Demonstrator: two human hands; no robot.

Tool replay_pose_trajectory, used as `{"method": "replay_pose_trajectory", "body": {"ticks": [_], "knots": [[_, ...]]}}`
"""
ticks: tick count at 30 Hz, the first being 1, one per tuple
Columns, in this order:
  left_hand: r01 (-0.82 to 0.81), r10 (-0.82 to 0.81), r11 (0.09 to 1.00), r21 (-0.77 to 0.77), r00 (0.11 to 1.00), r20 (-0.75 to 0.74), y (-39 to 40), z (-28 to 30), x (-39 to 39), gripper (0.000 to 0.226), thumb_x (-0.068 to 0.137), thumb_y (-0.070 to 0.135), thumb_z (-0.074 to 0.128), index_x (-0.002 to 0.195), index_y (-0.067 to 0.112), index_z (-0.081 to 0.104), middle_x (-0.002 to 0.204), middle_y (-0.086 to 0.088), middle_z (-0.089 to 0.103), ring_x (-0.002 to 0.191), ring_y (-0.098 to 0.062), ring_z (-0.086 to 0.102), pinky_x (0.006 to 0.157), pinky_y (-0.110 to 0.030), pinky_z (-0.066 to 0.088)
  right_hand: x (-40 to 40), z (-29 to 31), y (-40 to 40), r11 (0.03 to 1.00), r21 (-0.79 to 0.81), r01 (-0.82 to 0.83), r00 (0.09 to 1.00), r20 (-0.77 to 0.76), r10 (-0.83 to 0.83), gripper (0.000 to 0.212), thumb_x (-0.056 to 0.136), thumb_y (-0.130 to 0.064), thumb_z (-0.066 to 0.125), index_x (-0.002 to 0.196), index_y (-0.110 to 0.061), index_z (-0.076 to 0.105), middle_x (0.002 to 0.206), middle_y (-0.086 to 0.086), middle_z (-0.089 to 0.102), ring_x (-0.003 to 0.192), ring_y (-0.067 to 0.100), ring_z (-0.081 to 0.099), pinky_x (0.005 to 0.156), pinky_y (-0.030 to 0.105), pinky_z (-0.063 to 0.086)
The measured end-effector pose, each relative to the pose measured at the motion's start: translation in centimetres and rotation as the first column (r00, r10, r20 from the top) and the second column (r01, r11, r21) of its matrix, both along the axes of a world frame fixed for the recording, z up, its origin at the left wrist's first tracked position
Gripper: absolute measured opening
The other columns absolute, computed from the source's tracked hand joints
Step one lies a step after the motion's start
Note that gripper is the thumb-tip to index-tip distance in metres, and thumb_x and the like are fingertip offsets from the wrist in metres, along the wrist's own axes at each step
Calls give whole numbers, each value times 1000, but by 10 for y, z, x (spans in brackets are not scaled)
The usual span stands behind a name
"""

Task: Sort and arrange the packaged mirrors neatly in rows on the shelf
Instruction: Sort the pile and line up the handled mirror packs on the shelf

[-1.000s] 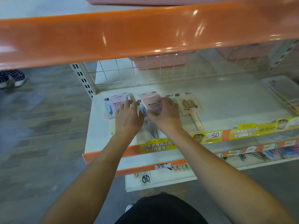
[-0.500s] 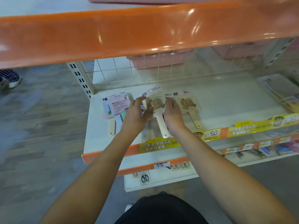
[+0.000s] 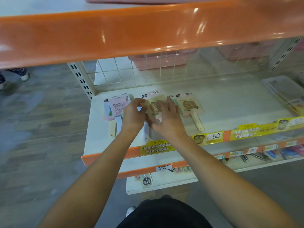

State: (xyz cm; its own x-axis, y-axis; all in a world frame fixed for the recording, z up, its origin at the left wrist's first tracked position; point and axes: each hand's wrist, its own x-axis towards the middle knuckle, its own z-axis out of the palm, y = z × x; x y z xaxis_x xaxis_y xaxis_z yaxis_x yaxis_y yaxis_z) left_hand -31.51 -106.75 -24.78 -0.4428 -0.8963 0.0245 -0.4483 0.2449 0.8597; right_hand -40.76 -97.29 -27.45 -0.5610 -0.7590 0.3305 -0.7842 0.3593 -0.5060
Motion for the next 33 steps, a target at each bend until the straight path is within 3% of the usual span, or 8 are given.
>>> {"method": "replay_pose_trajectory", "body": {"ticks": [2,5,10,13,17,21,25,33], "knots": [[16,-16,1000,-18,1000,2,1,-2,-2,28,92,6,53,115,19,62,104,3,65,90,-24,67,82,-44,56,-3,3,3,999,-31,9,1000,20,-8,74,68,-56,72,125,-10,58,135,25,46,116,46,50,82,49,53],[54,-40,985,-166,995,88,9,-1,-3,25,95,12,50,116,21,59,112,3,65,89,-19,66,80,-43,55,-9,8,7,1000,-9,-23,997,78,24,76,69,-47,78,132,-11,53,137,21,41,123,42,43,91,50,50],[139,2,884,-446,954,300,27,1,-5,34,94,17,49,127,20,55,120,-4,65,96,-32,64,75,-42,53,-26,11,16,1000,-23,-7,997,78,9,78,68,-46,79,132,-12,53,137,19,42,125,41,42,92,47,48],[183,33,825,-534,929,369,32,-5,-12,33,90,13,53,122,13,59,116,-9,66,98,-34,63,79,-40,47,-40,9,23,999,-21,27,999,35,-26,74,68,-47,79,129,-11,55,134,18,47,122,41,43,94,46,45],[203,60,817,-540,901,430,39,-13,-22,31,87,12,56,118,10,60,120,-9,63,109,-33,58,86,-41,42,-69,3,31,997,32,75,997,30,-76,72,70,-52,74,127,-13,55,129,15,49,117,39,43,98,42,38],[190,76,827,-529,895,440,40,-16,-29,34,89,16,55,122,12,59,127,-7,60,115,-31,56,92,-42,43,-92,-3,36,991,49,121,992,21,-122,70,71,-55,72,123,-12,56,121,13,52,111,38,42,95,42,42],[192,79,846,-498,878,472,35,-16,-33,35,90,21,53,124,14,58,129,-7,57,116,-30,54,94,-42,45,-103,-5,34,980,148,135,989,37,-141,71,74,-57,68,130,-16,50,129,9,48,117,34,36,98,36,36],[180,78,876,-448,863,500,25,-14,-37,35,92,24,50,125,17,57,131,-4,53,117,-26,54,94,-40,46,-110,-9,27,953,264,149,984,53,-168,70,77,-61,62,131,-19,45,136,7,41,124,30,32,99,37,33]]}}
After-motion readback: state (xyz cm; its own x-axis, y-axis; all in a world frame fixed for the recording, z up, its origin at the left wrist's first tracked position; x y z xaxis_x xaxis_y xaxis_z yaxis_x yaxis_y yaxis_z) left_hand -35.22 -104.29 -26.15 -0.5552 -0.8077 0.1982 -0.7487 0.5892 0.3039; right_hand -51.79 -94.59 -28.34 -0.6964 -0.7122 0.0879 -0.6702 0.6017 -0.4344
